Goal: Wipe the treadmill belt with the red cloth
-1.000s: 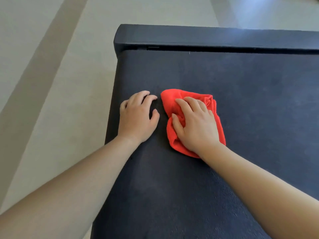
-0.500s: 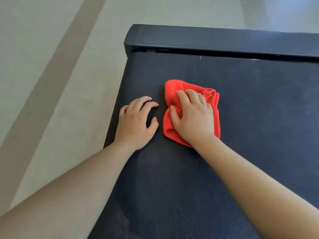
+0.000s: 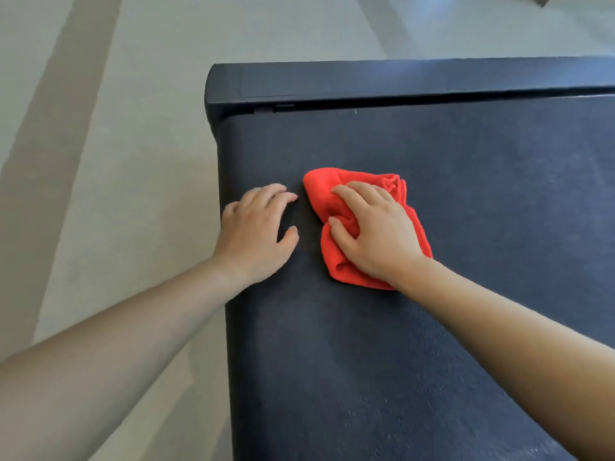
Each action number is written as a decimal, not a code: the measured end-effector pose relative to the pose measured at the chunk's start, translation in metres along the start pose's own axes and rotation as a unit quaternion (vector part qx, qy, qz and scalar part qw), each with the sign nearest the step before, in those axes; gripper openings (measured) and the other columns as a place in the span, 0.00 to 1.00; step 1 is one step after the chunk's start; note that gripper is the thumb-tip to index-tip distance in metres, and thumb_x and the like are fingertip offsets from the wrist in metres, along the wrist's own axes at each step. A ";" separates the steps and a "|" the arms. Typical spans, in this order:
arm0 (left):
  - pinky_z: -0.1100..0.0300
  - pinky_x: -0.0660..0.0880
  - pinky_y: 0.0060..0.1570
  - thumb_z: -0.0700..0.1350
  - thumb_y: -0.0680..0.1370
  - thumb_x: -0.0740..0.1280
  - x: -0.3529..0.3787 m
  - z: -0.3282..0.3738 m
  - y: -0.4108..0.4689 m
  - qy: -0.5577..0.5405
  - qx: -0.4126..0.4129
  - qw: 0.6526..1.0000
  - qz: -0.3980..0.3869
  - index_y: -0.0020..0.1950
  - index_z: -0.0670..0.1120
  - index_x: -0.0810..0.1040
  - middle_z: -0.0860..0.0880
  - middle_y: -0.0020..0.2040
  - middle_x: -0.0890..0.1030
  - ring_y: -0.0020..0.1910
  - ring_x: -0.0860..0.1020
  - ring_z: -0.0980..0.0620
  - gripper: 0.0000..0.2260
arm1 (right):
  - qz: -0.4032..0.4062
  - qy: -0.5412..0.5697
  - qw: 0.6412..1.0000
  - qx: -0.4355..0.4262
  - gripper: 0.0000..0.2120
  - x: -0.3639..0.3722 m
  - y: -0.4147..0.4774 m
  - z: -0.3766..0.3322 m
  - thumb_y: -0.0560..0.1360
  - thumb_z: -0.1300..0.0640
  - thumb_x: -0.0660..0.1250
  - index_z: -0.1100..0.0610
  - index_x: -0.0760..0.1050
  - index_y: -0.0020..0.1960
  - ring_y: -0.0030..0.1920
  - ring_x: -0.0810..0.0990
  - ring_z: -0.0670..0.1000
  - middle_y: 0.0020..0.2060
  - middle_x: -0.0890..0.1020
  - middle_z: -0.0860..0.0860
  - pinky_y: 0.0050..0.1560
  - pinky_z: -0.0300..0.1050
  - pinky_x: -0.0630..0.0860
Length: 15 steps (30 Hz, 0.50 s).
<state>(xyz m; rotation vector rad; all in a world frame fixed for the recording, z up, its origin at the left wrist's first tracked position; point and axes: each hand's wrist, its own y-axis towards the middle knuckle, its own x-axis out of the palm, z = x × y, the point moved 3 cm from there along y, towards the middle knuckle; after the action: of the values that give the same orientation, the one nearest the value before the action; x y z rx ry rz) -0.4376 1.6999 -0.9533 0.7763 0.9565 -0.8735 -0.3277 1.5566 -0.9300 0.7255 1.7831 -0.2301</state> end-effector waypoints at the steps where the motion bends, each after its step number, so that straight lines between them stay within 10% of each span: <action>1: 0.49 0.64 0.61 0.51 0.74 0.64 -0.003 -0.016 0.003 0.018 0.003 1.000 0.003 0.67 0.48 0.70 0.50 0.70 0.68 0.69 0.65 0.48 0.22 | 0.004 -0.001 1.000 -0.003 0.20 0.001 -0.010 -0.006 0.75 0.48 0.61 0.54 0.72 0.64 0.62 0.72 0.55 0.61 0.76 0.50 0.55 0.57 0.74; 15: 0.51 0.57 0.70 0.51 0.76 0.61 0.006 -0.048 0.058 -0.086 -0.114 0.989 0.040 0.73 0.45 0.62 0.47 0.75 0.59 0.74 0.54 0.46 0.27 | 0.071 -0.020 0.995 0.066 0.19 0.038 0.092 -0.023 0.78 0.50 0.58 0.53 0.71 0.67 0.65 0.70 0.54 0.63 0.75 0.50 0.59 0.53 0.70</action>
<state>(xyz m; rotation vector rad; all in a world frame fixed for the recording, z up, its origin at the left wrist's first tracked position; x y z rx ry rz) -0.4012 1.7646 -0.9673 0.5322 0.8490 -0.7331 -0.2995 1.6547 -0.9389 0.9321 1.6814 -0.2679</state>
